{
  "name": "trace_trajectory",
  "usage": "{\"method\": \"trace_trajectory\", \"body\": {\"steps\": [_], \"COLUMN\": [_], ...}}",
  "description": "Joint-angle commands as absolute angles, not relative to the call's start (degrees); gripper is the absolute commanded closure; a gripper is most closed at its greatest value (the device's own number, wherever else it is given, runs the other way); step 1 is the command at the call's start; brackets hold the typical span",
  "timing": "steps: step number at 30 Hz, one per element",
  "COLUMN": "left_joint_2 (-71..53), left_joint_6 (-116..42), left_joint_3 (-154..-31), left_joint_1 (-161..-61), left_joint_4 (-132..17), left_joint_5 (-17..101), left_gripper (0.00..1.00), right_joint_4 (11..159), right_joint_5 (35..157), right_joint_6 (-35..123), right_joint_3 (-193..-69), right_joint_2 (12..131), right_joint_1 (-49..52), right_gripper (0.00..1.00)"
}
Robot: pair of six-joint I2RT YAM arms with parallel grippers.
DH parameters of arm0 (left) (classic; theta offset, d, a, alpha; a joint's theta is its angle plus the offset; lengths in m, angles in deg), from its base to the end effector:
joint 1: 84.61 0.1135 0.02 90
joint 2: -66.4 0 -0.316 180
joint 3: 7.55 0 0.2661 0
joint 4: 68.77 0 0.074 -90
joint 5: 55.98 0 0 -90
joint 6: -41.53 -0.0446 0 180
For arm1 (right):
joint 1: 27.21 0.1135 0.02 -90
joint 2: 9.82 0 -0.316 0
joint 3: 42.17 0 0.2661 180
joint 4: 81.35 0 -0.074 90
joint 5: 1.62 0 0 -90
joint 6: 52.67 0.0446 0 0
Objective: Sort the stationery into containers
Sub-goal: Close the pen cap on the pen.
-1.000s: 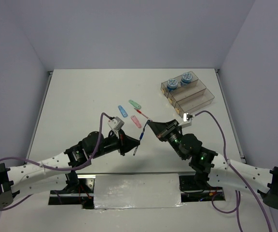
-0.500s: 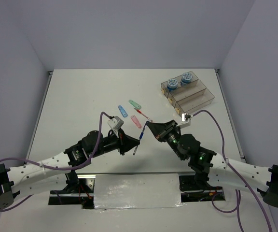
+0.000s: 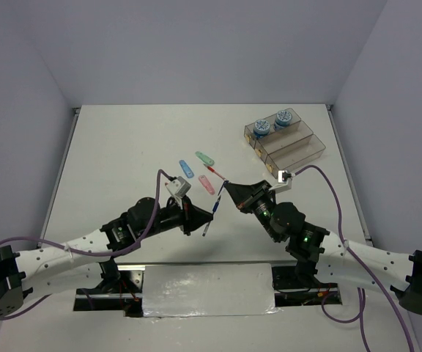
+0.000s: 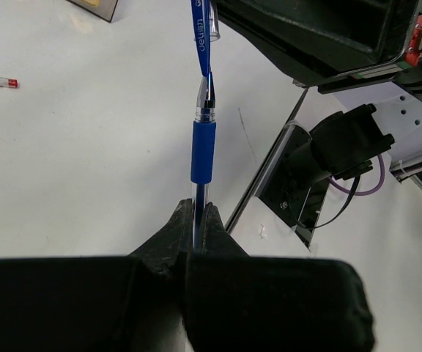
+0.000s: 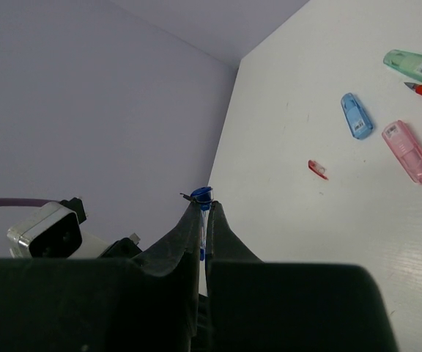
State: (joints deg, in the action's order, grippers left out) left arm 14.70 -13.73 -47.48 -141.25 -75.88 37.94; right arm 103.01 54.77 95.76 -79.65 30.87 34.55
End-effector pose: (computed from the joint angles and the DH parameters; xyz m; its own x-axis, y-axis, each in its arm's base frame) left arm 0.1090 -0.1710 0.2976 -0.5329 -0.2244 -0.8159 0.6901 0.4427 -0.5725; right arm 0.0961 0.1268 0.3069 -0.3970 0.7604 -0.5140 -0.2551 0.4465 0.8576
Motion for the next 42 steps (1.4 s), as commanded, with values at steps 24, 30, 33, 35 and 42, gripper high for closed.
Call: {"method": "trace_trajectory", "body": {"steps": [24,30,33,35,42], "left_joint_2": [14.37,14.11,14.11,14.20,14.37], "left_joint_6": [-14.19,-13.58,-13.32,-13.05,-10.59], "left_joint_3": [-49.94,-49.94,-50.29,-50.47,-52.14], "left_joint_1": [-140.33,-140.07,-140.07,-139.98,-139.98], "left_joint_4": [-79.56,-79.99,-79.91,-79.99,-80.87], "left_joint_5": [37.89,37.45,36.75,36.48,36.31], "left_gripper": [1.00,1.00,1.00,1.00,1.00], "right_joint_4": [105.92,107.41,109.43,111.36,121.20], "right_joint_5": [56.65,58.14,58.93,58.85,57.18], "right_joint_6": [95.95,95.07,94.02,93.06,87.52], "right_joint_3": [-79.37,-78.23,-77.18,-76.74,-73.40], "right_joint_2": [31.31,32.01,32.63,33.33,36.06], "right_joint_1": [35.11,35.46,35.81,36.68,39.59], "right_gripper": [1.00,1.00,1.00,1.00,1.00]}}
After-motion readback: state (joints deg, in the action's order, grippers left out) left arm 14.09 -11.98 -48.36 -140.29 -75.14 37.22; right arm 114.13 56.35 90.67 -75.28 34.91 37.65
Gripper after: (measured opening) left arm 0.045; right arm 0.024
